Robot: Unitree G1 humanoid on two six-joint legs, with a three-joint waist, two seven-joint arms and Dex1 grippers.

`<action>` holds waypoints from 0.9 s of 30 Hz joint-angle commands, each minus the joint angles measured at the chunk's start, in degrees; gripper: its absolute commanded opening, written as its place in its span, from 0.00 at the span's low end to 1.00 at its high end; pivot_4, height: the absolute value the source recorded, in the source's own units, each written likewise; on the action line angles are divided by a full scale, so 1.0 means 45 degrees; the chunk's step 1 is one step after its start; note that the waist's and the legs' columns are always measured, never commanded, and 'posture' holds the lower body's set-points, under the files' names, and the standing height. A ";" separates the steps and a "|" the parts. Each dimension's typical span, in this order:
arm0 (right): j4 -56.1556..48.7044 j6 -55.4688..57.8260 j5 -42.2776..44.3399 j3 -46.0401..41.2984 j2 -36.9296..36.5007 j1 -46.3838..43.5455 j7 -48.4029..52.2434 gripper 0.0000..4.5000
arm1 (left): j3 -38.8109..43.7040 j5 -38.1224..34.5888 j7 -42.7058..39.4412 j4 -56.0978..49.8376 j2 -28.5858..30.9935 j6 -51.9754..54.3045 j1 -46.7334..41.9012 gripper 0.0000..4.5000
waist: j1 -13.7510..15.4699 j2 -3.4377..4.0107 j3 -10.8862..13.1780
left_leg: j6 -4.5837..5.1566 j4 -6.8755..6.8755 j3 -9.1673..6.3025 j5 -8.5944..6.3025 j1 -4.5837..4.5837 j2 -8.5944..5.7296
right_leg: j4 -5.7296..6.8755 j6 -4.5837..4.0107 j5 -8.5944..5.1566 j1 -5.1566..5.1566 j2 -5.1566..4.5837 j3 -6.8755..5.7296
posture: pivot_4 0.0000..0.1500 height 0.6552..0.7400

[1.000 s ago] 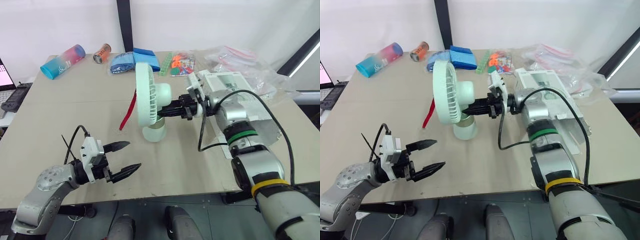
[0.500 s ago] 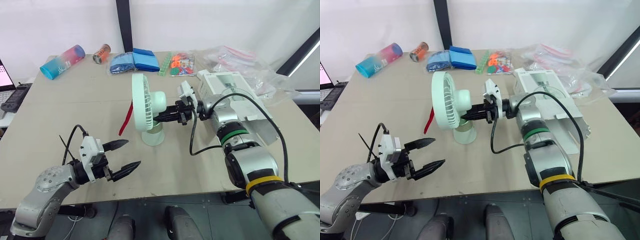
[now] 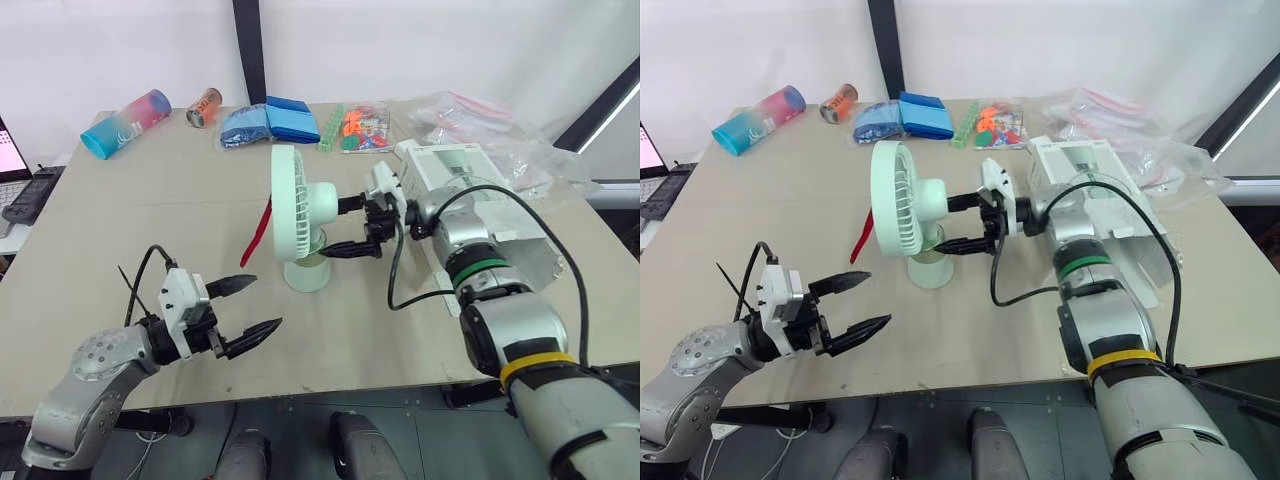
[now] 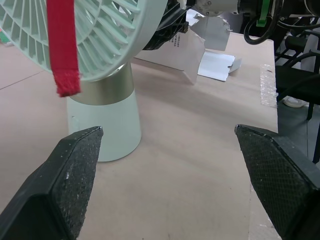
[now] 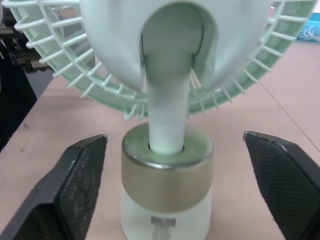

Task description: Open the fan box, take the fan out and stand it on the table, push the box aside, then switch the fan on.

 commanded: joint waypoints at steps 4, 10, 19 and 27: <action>-0.3609 0.0504 -0.0093 -0.0436 -0.1715 0.1899 -0.0493 0.97 | 0.0065 0.0339 0.0679 0.0084 -0.0225 0.0065 -0.0233 1.00 | 0.0004 0.0000 0.0000 | 0.0001 0.0000 0.0000 -0.0001 -0.0001 0.0000 | -0.0002 0.0001 0.0000 0.0001 -0.0002 0.0000 | 1.00 1.00; -1.0369 0.3182 0.0386 -0.0887 -0.2336 0.6482 -0.3228 0.97 | -0.0023 0.0623 0.1031 0.0761 -0.0512 0.0078 -0.0536 1.00 | 0.0097 -0.0002 -0.0007 | 0.0004 -0.0003 -0.0022 -0.0002 -0.0007 -0.0002 | -0.0010 0.0003 -0.0002 0.0011 -0.0006 -0.0017 | 1.00 1.00; -1.5401 0.4686 0.0074 -0.1363 -0.0421 1.1436 -0.8666 0.97 | -0.1315 0.2415 0.1872 0.2214 -0.1562 -0.0602 -0.0160 1.00 | 0.0036 0.0021 -0.0039 | 0.0003 0.0000 0.0024 -0.0001 0.0028 -0.0002 | -0.0001 0.0018 0.0009 0.0021 0.0015 0.0042 | 1.00 1.00; -1.5351 0.4489 0.0302 -0.1589 0.0045 1.2262 -1.0050 0.97 | -0.1650 0.3793 0.3096 0.2852 -0.2399 -0.1149 0.0030 1.00 | 0.0044 0.0020 -0.0048 | 0.0004 0.0001 0.0025 -0.0001 0.0031 -0.0002 | -0.0005 0.0024 0.0013 0.0025 0.0023 0.0053 | 1.00 1.00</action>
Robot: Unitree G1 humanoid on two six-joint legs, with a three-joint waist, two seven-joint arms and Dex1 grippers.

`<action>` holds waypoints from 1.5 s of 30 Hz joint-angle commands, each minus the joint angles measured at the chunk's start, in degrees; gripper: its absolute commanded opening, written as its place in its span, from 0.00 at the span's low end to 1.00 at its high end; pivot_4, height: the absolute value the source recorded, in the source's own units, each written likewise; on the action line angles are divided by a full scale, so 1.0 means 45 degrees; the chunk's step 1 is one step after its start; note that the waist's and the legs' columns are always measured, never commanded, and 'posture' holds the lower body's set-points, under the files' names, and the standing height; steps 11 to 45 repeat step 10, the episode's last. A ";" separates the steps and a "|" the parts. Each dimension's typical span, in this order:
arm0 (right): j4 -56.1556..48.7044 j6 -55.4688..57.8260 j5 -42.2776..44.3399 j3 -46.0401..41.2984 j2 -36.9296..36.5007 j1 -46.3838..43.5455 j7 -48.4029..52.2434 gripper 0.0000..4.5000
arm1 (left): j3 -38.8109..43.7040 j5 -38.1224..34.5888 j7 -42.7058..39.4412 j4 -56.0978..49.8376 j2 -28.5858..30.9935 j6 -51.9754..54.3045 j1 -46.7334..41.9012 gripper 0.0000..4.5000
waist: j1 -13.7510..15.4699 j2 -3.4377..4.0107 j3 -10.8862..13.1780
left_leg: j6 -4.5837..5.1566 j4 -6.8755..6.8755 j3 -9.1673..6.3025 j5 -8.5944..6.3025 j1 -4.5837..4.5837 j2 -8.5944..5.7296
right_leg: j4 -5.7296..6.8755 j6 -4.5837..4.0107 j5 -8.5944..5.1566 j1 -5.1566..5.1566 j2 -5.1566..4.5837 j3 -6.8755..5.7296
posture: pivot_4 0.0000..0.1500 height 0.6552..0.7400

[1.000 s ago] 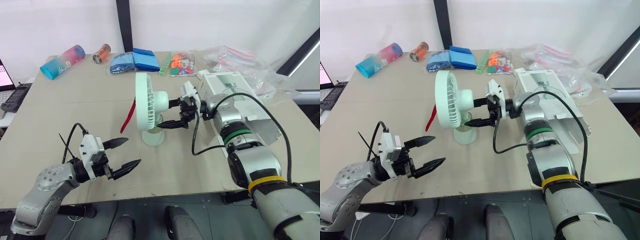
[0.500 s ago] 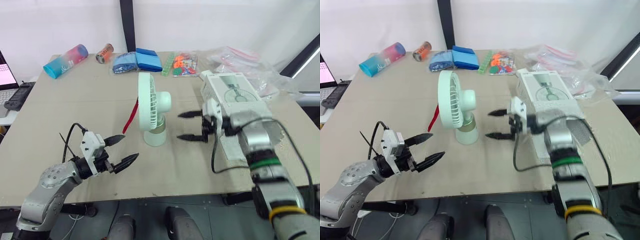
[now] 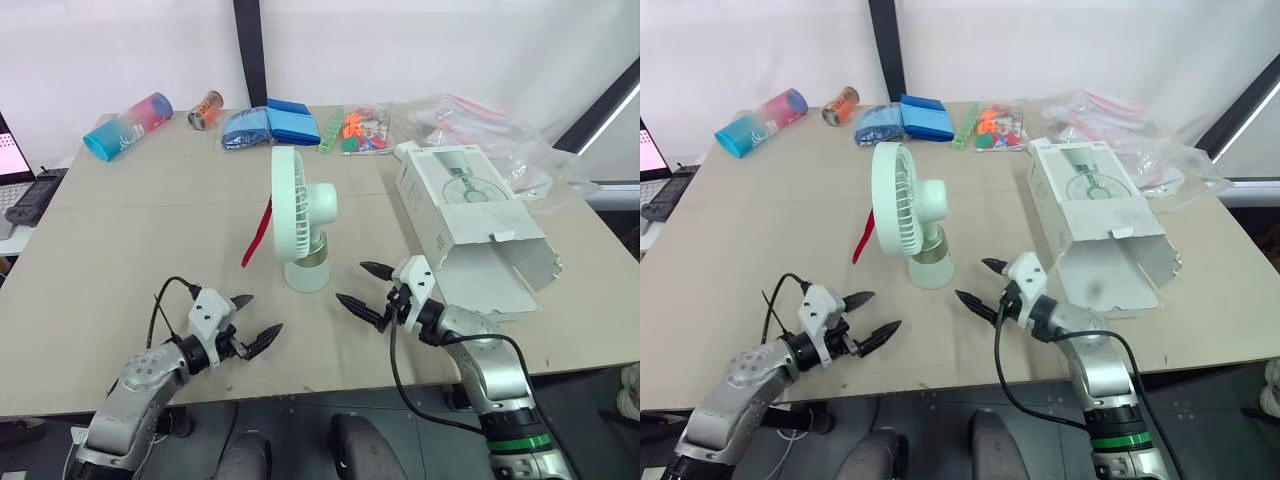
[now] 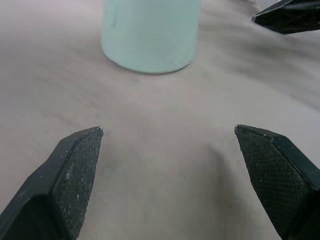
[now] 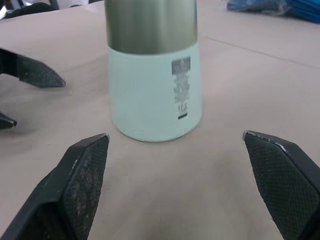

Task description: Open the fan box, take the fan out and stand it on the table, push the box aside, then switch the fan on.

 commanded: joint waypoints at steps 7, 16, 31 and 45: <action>0.0133 -0.0907 0.0335 -0.0438 0.0190 0.0604 -0.0810 0.97 | -0.0073 0.0892 0.0931 -0.0150 -0.0460 -0.0155 -0.0214 1.00 | 0.0003 0.0000 -0.0001 | 0.0005 -0.0001 -0.0004 -0.0002 0.0010 0.0001 | -0.0004 0.0002 -0.0002 0.0014 0.0002 0.0000 | 1.00 1.00; 0.0292 -0.1120 0.0302 -0.0502 0.0299 0.0651 -0.1169 0.97 | -0.0124 0.1213 0.1192 -0.0097 -0.0477 -0.0052 -0.0183 1.00 | 0.0001 0.0000 -0.0001 | 0.0005 -0.0001 -0.0001 -0.0003 0.0013 0.0001 | -0.0003 0.0003 -0.0002 0.0014 0.0004 0.0003 | 1.00 1.00; 0.0292 -0.1120 0.0302 -0.0502 0.0299 0.0651 -0.1169 0.97 | -0.0124 0.1213 0.1192 -0.0097 -0.0477 -0.0052 -0.0183 1.00 | 0.0001 0.0000 -0.0001 | 0.0005 -0.0001 -0.0001 -0.0003 0.0013 0.0001 | -0.0003 0.0003 -0.0002 0.0014 0.0004 0.0003 | 1.00 1.00; 0.0292 -0.1120 0.0302 -0.0502 0.0299 0.0651 -0.1169 0.97 | -0.0124 0.1213 0.1192 -0.0097 -0.0477 -0.0052 -0.0183 1.00 | 0.0001 0.0000 -0.0001 | 0.0005 -0.0001 -0.0001 -0.0003 0.0013 0.0001 | -0.0003 0.0003 -0.0002 0.0014 0.0004 0.0003 | 1.00 1.00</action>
